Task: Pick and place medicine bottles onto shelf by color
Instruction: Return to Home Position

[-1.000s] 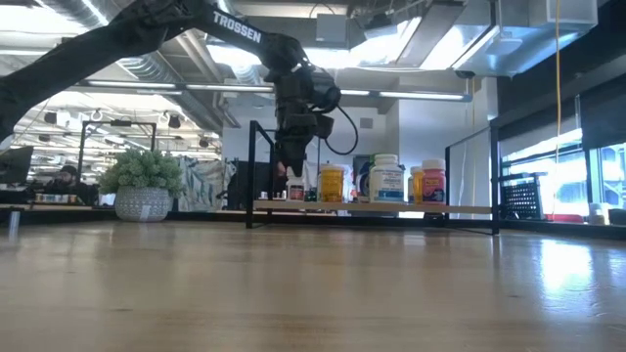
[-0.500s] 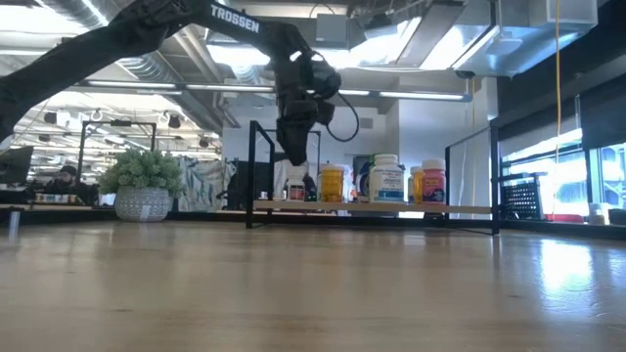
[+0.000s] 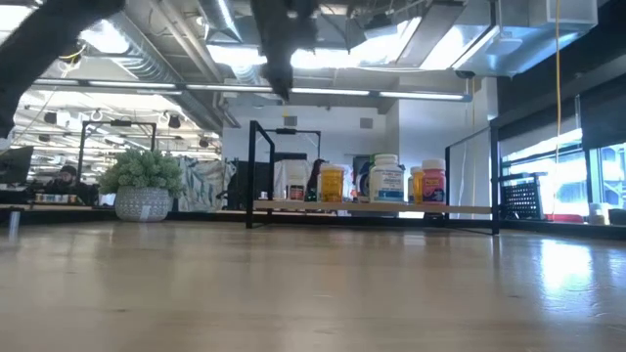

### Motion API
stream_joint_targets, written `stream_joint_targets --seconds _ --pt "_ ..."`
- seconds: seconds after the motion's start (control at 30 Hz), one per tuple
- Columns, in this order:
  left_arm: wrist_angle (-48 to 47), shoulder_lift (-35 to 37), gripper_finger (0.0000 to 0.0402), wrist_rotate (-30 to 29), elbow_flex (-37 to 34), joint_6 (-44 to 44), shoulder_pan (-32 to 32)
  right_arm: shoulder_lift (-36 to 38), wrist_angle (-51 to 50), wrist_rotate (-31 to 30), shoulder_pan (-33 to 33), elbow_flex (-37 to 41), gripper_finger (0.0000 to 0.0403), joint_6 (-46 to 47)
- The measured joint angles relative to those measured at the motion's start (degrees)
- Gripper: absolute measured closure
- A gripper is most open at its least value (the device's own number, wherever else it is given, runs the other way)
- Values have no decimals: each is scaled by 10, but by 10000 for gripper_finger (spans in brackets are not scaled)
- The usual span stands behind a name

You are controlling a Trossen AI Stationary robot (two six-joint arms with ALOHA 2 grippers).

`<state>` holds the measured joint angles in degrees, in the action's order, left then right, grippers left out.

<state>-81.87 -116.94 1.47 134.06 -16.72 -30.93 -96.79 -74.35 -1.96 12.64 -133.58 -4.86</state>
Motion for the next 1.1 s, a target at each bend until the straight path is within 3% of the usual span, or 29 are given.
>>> stream_joint_targets --seconds 0.3,0.83,1.1 --pt "-83 137 167 -69 0 91 79 0 0 0 0 0 164 0" --pt "-82 380 386 -143 -3 240 255 0 4 0 0 0 164 1" --pt "-81 451 400 -167 -11 255 312 0 5 0 0 0 164 1"
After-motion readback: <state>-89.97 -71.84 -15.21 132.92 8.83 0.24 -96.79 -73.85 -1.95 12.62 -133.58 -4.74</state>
